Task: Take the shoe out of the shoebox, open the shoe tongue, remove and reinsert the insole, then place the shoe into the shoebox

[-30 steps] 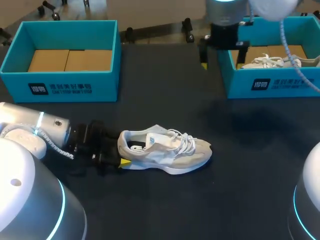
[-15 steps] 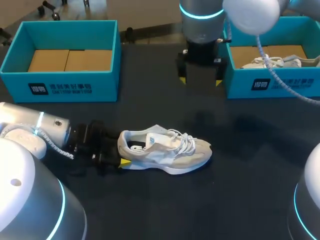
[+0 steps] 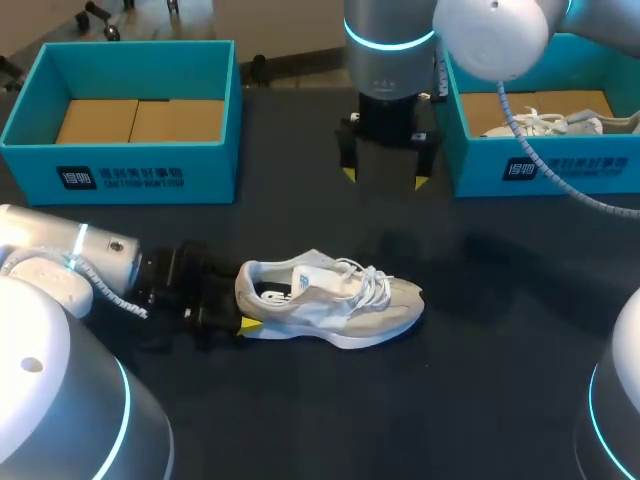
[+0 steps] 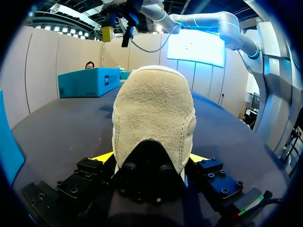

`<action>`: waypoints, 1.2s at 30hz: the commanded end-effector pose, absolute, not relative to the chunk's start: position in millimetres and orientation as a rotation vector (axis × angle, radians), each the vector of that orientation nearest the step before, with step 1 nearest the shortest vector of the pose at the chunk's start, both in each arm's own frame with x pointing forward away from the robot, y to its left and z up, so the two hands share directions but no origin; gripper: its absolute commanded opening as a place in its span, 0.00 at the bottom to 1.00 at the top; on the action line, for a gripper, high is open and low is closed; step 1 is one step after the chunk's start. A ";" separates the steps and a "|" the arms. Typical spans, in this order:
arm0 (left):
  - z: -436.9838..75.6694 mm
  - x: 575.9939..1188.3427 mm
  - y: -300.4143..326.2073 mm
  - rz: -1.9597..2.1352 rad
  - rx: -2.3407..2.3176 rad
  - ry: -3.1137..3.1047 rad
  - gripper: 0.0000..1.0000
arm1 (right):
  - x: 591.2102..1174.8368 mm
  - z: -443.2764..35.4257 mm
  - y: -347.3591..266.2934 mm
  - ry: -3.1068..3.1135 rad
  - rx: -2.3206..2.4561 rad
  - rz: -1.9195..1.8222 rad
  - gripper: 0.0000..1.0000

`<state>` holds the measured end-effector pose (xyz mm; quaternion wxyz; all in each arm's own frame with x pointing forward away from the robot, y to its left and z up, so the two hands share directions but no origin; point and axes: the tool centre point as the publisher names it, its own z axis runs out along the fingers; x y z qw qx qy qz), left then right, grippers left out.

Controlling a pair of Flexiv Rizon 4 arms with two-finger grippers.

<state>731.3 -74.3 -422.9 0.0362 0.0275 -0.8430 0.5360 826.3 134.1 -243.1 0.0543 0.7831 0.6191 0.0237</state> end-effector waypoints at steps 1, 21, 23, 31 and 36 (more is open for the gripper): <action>-424.2 732.9 -73.0 1.640 0.085 -2.590 0.00 | 825.9 -244.2 133.9 1.881 2.379 0.077 1.00; -424.2 732.9 -73.0 1.640 0.085 -2.590 0.00 | 787.4 -245.7 159.1 1.844 2.430 -0.012 1.00; -424.2 732.9 -73.0 1.640 0.085 -2.590 0.00 | 781.1 -245.8 166.0 1.845 2.436 -0.011 1.00; -424.2 732.9 -73.0 1.640 0.085 -2.590 0.00 | 768.1 -245.5 200.2 1.838 2.406 -0.034 1.00; -424.2 732.9 -73.0 1.640 0.085 -2.590 0.00 | 762.0 -249.2 218.5 1.839 2.400 -0.033 1.00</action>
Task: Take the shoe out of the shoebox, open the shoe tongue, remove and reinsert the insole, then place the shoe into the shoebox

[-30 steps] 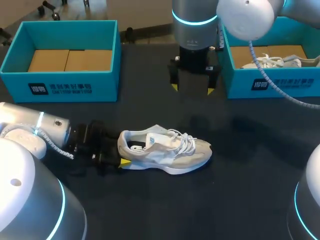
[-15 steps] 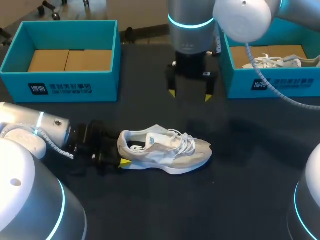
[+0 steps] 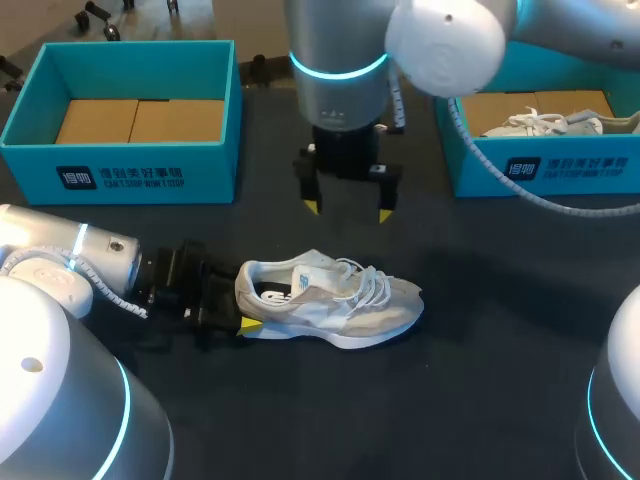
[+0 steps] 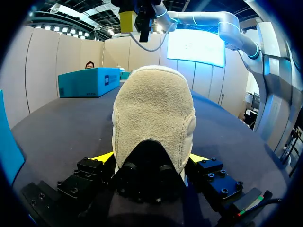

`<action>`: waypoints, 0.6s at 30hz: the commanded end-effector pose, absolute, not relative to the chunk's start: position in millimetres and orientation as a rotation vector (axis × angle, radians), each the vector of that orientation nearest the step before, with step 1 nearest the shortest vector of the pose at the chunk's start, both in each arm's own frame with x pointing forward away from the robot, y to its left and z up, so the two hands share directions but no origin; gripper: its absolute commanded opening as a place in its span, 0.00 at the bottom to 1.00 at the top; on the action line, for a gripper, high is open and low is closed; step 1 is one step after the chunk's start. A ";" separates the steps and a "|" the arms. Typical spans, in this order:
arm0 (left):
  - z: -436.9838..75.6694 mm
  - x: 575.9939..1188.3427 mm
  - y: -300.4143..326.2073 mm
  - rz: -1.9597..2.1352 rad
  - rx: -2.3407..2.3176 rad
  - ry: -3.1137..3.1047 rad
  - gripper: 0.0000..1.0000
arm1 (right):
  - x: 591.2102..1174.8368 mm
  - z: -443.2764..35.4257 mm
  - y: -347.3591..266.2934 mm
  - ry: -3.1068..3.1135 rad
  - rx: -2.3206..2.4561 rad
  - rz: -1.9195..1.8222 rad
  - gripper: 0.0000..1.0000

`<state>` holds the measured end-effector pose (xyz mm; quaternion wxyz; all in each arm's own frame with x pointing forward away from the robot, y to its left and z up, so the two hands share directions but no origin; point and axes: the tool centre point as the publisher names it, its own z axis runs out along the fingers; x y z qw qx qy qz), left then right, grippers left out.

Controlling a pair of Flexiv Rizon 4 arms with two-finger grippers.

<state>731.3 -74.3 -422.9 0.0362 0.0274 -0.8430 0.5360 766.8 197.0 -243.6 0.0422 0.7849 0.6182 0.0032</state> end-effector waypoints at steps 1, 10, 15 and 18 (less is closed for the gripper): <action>-424.2 732.9 -73.0 1.640 0.085 -2.590 0.00 | 760.6 -250.5 221.9 1.839 2.400 -0.035 1.00; -424.2 732.9 -73.0 1.640 0.085 -2.590 0.00 | 740.5 -272.1 240.5 1.813 2.452 -0.048 1.00; -424.2 732.9 -73.0 1.640 0.085 -2.590 0.00 | 725.7 -283.4 245.9 1.784 2.442 -0.056 1.00; -424.2 732.9 -73.0 1.640 0.085 -2.590 0.00 | 719.2 -292.4 249.4 1.782 2.415 -0.094 1.00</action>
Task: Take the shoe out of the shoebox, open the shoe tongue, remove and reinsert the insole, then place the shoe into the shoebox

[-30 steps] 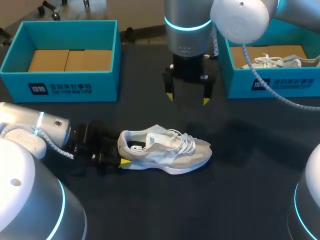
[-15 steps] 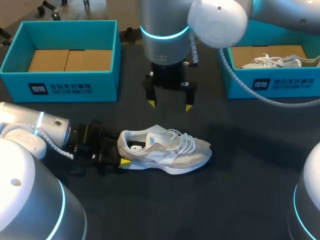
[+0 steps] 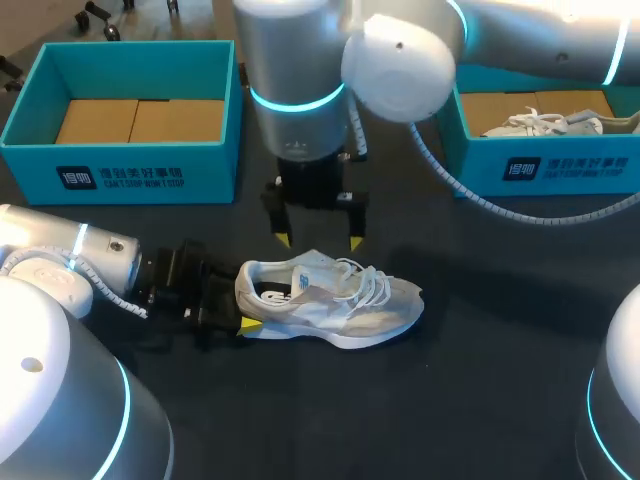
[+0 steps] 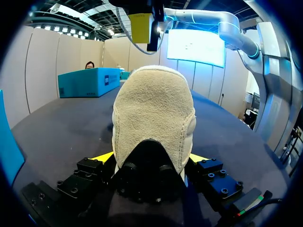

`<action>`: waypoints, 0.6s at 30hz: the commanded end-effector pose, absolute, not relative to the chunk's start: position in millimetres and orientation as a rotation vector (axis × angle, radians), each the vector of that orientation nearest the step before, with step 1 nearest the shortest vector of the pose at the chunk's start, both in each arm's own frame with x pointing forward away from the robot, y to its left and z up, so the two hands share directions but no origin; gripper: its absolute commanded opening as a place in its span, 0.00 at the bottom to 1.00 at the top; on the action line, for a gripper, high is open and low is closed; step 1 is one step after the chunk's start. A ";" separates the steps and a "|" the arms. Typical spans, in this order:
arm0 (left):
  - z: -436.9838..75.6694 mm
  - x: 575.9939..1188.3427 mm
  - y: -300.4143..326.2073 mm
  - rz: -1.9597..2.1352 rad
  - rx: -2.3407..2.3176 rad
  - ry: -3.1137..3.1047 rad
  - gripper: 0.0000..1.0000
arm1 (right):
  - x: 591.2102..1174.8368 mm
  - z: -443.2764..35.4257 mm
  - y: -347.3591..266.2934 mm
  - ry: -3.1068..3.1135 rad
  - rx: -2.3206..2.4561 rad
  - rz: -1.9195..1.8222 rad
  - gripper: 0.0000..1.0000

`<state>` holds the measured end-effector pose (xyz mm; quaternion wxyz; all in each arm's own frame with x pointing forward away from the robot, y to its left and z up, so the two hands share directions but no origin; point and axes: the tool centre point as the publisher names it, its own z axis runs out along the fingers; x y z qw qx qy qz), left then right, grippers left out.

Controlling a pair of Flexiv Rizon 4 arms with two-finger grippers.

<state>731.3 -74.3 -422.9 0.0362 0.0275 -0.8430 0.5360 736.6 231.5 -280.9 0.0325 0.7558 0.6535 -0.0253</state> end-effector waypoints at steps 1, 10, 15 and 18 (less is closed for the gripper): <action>-424.2 732.9 -73.0 1.640 0.085 -2.590 0.00 | 718.2 -294.8 249.6 1.779 2.409 -0.117 1.00; -424.2 732.9 -73.0 1.640 0.085 -2.590 0.00 | 714.7 -320.1 253.9 1.750 2.386 -0.206 1.00; -424.2 732.9 -73.0 1.640 0.085 -2.590 0.00 | 714.5 -329.5 256.4 1.734 2.381 -0.210 1.00; -424.2 732.9 -73.0 1.640 0.085 -2.590 0.00 | 713.0 -335.8 255.8 1.709 2.361 -0.233 1.00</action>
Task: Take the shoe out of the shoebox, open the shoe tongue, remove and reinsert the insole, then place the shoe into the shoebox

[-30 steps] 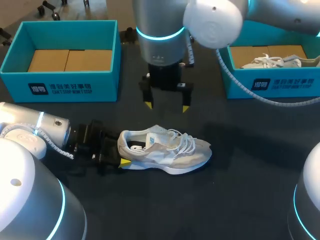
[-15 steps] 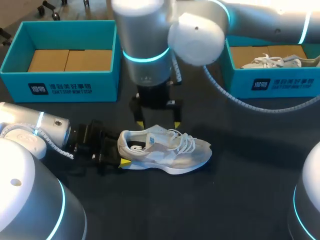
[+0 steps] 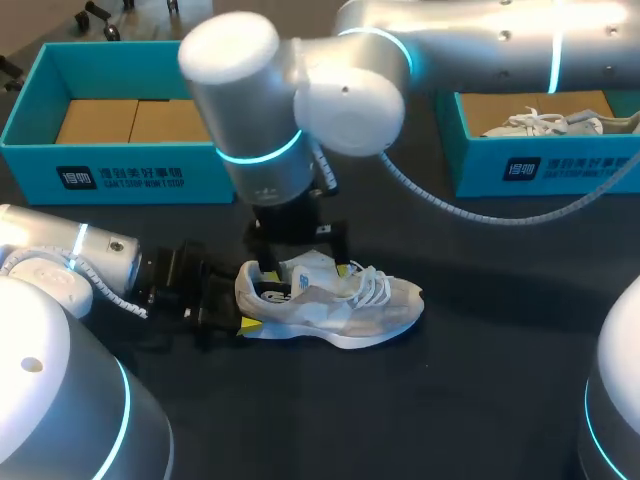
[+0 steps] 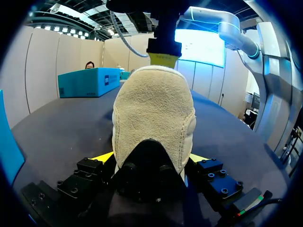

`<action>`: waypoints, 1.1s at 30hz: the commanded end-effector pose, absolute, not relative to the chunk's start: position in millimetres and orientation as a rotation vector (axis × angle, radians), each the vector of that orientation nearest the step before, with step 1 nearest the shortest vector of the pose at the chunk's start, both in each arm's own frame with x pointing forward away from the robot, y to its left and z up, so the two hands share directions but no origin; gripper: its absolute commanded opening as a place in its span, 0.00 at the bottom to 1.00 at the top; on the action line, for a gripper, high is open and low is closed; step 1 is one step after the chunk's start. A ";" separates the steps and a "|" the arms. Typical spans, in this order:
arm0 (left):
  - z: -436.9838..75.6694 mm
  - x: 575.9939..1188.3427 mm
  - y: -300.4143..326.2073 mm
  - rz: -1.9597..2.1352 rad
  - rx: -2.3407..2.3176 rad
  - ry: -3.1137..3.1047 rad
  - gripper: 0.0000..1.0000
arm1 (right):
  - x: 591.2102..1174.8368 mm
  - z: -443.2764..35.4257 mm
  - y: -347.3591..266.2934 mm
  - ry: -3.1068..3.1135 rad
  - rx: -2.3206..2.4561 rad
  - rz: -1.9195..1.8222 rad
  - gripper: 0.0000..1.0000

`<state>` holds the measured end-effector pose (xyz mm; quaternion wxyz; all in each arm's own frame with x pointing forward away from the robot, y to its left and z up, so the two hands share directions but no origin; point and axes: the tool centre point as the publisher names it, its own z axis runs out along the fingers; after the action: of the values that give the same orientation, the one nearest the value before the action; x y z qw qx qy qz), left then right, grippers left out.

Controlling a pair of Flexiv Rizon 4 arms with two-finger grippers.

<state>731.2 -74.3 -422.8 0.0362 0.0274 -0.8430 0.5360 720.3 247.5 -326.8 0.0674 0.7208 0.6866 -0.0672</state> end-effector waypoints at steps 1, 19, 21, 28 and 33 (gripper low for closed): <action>-424.2 732.9 -73.0 1.640 0.085 -2.590 0.00 | 712.4 -337.7 255.3 1.690 2.348 -0.258 1.00; -424.2 732.9 -73.0 1.640 0.085 -2.590 0.00 | 706.4 -360.1 237.8 1.551 2.364 -0.294 1.00; -424.2 732.9 -73.0 1.640 0.085 -2.590 0.00 | 705.3 -359.1 233.2 1.533 2.371 -0.300 1.00; -424.2 732.9 -73.0 1.640 0.085 -2.590 0.00 | 701.1 -344.9 217.3 1.467 2.379 -0.343 1.00; -424.2 732.9 -73.0 1.640 0.085 -2.590 0.00 | 700.0 -335.8 208.7 1.437 2.377 -0.345 1.00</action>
<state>731.2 -74.4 -422.7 0.0363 0.0274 -0.8429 0.5361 706.6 213.3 -342.4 0.1337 0.6943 0.6878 -0.1646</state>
